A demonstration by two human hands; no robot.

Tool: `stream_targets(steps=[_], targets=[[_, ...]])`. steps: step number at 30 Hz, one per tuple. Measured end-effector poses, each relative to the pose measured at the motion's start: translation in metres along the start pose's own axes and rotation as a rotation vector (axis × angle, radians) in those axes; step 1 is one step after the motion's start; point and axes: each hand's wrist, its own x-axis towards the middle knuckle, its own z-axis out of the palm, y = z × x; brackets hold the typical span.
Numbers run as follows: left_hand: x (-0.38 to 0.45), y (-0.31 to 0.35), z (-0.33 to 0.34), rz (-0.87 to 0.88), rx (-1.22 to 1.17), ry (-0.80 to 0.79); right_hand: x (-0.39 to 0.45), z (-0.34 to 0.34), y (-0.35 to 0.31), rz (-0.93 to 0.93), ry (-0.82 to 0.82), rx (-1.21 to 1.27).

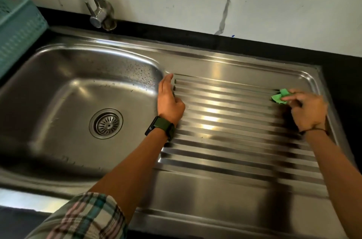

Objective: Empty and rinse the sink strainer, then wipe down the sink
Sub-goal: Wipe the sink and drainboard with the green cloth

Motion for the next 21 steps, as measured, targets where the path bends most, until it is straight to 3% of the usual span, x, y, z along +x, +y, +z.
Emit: stream_targets(steps=[3,7,12,16,21], targets=[[0.002,-0.001,0.0,-0.005,-0.011,-0.02,-0.004,0.019,-0.038,0.066,0.079,0.089],[0.003,0.001,0.0,0.003,-0.008,-0.045,-0.022,0.064,-0.136,-0.21,-0.008,0.278],[0.003,0.001,-0.003,0.031,-0.029,0.091,-0.025,0.11,-0.247,-0.477,-0.287,0.198],[0.002,0.0,-0.002,0.045,0.067,-0.021,-0.021,0.095,-0.212,-0.658,-0.322,0.145],[-0.001,-0.003,0.001,0.099,0.172,-0.108,-0.024,0.043,-0.086,-0.407,-0.141,0.209]])
